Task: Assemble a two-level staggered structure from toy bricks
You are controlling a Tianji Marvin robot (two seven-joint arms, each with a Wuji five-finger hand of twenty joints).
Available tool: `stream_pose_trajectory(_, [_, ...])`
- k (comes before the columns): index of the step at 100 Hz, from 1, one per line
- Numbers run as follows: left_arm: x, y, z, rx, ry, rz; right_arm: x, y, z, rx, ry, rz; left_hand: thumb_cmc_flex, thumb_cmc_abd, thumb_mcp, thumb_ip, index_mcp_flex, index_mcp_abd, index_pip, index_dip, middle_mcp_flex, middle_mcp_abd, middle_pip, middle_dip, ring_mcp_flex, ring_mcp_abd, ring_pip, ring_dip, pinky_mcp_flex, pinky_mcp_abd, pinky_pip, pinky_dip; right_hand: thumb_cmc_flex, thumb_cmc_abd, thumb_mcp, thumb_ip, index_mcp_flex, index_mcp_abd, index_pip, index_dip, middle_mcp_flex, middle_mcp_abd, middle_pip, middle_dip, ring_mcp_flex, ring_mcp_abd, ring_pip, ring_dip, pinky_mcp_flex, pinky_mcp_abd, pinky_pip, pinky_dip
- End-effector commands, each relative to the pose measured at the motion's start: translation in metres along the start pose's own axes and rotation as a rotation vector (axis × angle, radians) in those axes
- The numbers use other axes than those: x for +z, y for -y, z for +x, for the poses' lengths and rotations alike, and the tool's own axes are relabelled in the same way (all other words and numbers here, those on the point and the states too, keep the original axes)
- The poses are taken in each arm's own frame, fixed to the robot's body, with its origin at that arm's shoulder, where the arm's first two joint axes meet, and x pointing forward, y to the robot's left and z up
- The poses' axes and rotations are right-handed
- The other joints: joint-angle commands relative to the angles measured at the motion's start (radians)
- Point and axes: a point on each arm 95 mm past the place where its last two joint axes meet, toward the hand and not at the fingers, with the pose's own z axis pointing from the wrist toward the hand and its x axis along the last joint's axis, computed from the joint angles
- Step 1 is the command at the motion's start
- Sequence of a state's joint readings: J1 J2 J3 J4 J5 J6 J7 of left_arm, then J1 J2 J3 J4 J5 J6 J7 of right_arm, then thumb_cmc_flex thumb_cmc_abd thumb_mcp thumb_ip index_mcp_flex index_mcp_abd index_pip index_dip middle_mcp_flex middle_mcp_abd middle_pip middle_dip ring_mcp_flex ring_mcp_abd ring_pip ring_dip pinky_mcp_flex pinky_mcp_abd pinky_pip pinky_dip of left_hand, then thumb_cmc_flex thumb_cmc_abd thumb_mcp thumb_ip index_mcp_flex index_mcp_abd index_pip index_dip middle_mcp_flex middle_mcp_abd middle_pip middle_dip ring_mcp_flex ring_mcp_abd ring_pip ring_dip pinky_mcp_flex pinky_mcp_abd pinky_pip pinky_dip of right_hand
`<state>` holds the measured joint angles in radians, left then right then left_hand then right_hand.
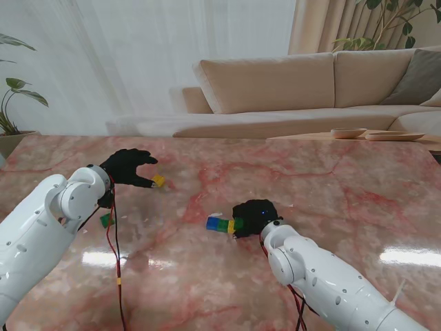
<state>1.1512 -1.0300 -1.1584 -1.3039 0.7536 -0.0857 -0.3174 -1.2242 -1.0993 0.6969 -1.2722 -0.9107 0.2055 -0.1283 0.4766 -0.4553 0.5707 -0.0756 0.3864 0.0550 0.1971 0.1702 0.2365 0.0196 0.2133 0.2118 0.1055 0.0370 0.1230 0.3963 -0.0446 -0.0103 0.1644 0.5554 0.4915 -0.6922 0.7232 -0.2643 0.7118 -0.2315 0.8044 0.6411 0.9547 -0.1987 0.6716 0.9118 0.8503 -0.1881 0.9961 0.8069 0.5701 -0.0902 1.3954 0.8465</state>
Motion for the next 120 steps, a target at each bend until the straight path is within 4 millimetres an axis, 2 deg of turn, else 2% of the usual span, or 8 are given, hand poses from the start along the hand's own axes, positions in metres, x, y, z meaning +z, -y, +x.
stream_pose_trajectory(1, [0.006, 0.008, -0.004, -0.005, 0.016, -0.002, -0.001, 0.009, -0.002, 0.003, 0.009, 0.035, 0.005, -0.032, 0.037, -0.006, -0.050, 0.010, -0.024, -0.017, -0.044, -0.027, -0.029, -0.021, -0.017, -0.054, -0.014, -0.023, 0.003, -0.036, 0.026, -0.003, 0.064, 0.036, 0.119, -0.002, 0.053, -0.123, 0.073, 0.000, 0.037, -0.039, 0.008, 0.021, 0.017, -0.021, -0.004, 0.020, -0.006, -0.012, 0.023, -0.002])
stream_pose_trajectory(22, [0.037, 0.008, -0.011, 0.011, 0.034, -0.056, -0.001, 0.010, -0.001, 0.005, 0.001, 0.040, 0.018, -0.066, 0.140, -0.017, -0.053, -0.005, -0.020, -0.018, -0.040, -0.038, -0.022, -0.024, -0.010, -0.054, 0.011, -0.031, 0.010, -0.036, 0.065, -0.034, 0.063, 0.036, 0.119, -0.003, 0.053, -0.126, 0.073, 0.000, 0.037, -0.040, 0.008, 0.021, 0.018, -0.021, -0.004, 0.020, -0.006, -0.012, 0.022, -0.001])
stream_pose_trajectory(32, [0.050, 0.006, -0.013, 0.026, 0.032, -0.114, -0.001, 0.010, 0.000, 0.007, -0.002, 0.045, 0.116, -0.050, 0.408, 0.025, -0.071, -0.048, -0.013, -0.014, -0.039, -0.054, -0.026, -0.025, -0.018, -0.062, 0.021, -0.031, 0.008, -0.040, 0.079, -0.074, 0.064, 0.035, 0.120, -0.003, 0.054, -0.126, 0.073, -0.001, 0.038, -0.040, 0.008, 0.021, 0.018, -0.021, -0.004, 0.020, -0.006, -0.012, 0.022, 0.000])
stream_pose_trajectory(41, [0.062, 0.001, -0.016, 0.034, 0.034, -0.149, -0.001, 0.010, -0.001, 0.008, -0.003, 0.048, 0.270, -0.091, 0.557, 0.004, -0.085, -0.096, -0.007, -0.012, -0.037, -0.069, -0.020, -0.022, -0.014, -0.075, 0.030, -0.030, 0.010, -0.050, 0.087, -0.077, 0.064, 0.034, 0.121, -0.003, 0.054, -0.124, 0.073, -0.001, 0.039, -0.040, 0.008, 0.021, 0.019, -0.021, -0.004, 0.020, -0.006, -0.012, 0.022, 0.000])
stream_pose_trajectory(50, [0.072, -0.002, -0.015, 0.036, 0.029, -0.170, -0.002, 0.010, -0.001, 0.013, -0.001, 0.049, 0.401, -0.086, 0.553, 0.000, -0.115, -0.156, -0.011, -0.015, -0.038, -0.080, -0.030, -0.028, -0.013, -0.077, 0.039, -0.030, 0.011, -0.050, 0.096, -0.079, 0.064, 0.035, 0.122, -0.003, 0.055, -0.125, 0.074, -0.001, 0.039, -0.040, 0.008, 0.021, 0.019, -0.021, -0.004, 0.020, -0.007, -0.011, 0.021, 0.000])
stream_pose_trajectory(63, [0.085, -0.006, -0.014, 0.046, 0.022, -0.194, -0.001, 0.010, 0.000, 0.015, -0.006, 0.054, 0.460, -0.074, 0.530, 0.003, -0.165, -0.185, -0.033, -0.026, -0.047, -0.086, -0.060, -0.045, -0.016, -0.077, 0.041, -0.032, 0.011, -0.052, 0.101, -0.083, 0.064, 0.034, 0.122, -0.003, 0.055, -0.126, 0.074, -0.001, 0.039, -0.040, 0.008, 0.022, 0.019, -0.021, -0.004, 0.021, -0.007, -0.009, 0.021, 0.000])
stream_pose_trajectory(94, [0.104, -0.019, -0.011, 0.111, 0.005, -0.258, -0.003, 0.011, -0.001, 0.021, -0.004, 0.069, 0.354, -0.108, 0.514, -0.028, -0.158, -0.174, 0.014, -0.007, -0.027, -0.085, 0.005, -0.009, 0.033, -0.048, 0.093, 0.006, 0.017, -0.033, 0.184, -0.063, 0.064, 0.034, 0.124, -0.003, 0.057, -0.125, 0.075, -0.001, 0.041, -0.039, 0.008, 0.022, 0.019, -0.020, -0.004, 0.021, -0.007, -0.009, 0.021, 0.001])
stream_pose_trajectory(120, [0.105, -0.032, -0.010, 0.166, 0.001, -0.297, -0.003, 0.011, -0.001, 0.025, -0.002, 0.069, 0.203, -0.161, 0.505, -0.034, -0.203, -0.097, 0.328, 0.153, -0.020, -0.092, 0.124, 0.132, 0.083, 0.003, 0.193, 0.144, 0.006, 0.014, 0.330, -0.040, 0.063, 0.033, 0.124, -0.004, 0.059, -0.127, 0.075, -0.002, 0.043, -0.041, 0.008, 0.023, 0.021, -0.021, -0.004, 0.021, -0.007, -0.009, 0.020, 0.002])
